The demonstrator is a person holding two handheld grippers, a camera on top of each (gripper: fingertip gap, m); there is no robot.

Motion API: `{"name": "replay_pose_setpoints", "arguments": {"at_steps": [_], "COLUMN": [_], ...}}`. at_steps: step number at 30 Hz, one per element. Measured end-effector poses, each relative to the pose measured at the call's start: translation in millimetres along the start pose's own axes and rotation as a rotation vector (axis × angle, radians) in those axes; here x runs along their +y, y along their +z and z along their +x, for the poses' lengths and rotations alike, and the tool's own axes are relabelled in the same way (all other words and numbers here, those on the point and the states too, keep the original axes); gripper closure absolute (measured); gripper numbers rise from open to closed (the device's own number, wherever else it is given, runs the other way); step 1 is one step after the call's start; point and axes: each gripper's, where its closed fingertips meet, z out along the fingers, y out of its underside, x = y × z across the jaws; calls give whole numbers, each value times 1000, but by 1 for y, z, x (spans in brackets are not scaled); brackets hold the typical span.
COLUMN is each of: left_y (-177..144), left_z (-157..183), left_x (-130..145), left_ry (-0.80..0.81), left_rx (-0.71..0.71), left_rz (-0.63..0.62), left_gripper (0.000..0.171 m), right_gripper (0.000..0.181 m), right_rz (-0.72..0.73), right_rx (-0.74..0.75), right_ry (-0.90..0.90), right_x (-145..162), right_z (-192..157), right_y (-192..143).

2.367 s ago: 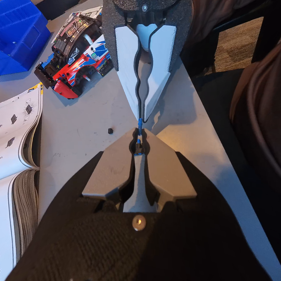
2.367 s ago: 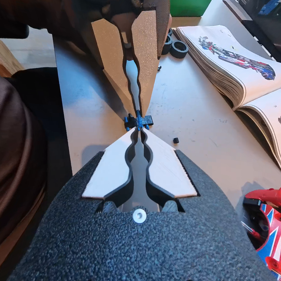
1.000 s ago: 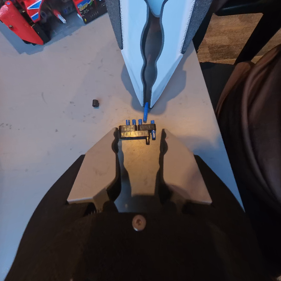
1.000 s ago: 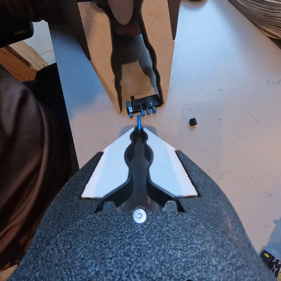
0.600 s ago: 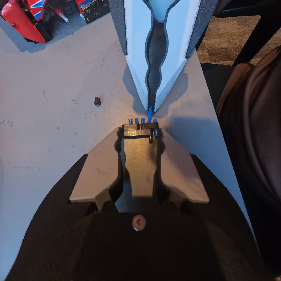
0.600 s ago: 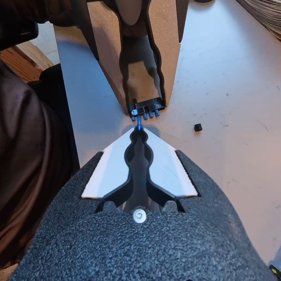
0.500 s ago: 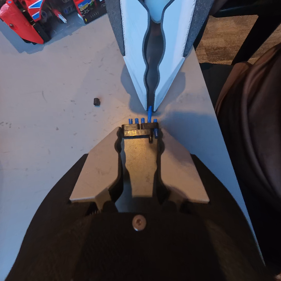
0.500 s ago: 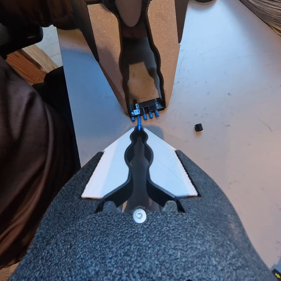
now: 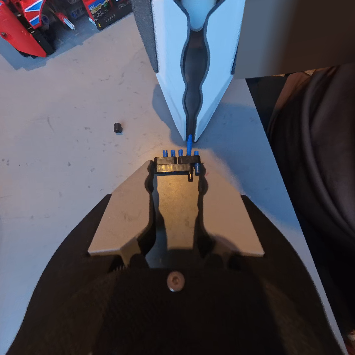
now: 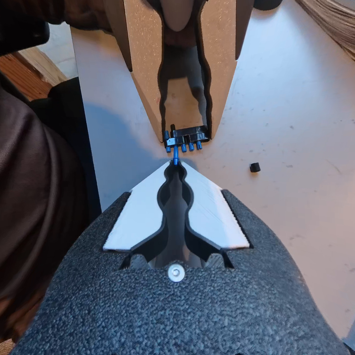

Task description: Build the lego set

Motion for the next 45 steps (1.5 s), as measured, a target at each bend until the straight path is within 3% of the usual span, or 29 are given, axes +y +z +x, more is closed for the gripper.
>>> {"name": "replay_pose_setpoints", "arguments": {"at_steps": [28,45], "left_y": [0,-1], "left_z": [-4,-2], "left_x": [0,1], "left_ry": [-12,-7], "left_rx": [-29,-15], "left_rz": [-1,-2], "left_gripper": [127,127], "right_gripper": [177,178], "right_rz": [24,1], "right_rx": [-24,32], "right_ry": [46,-83], "right_x": [-3,-2], "right_z": [1,2], "right_y": [0,3]}}
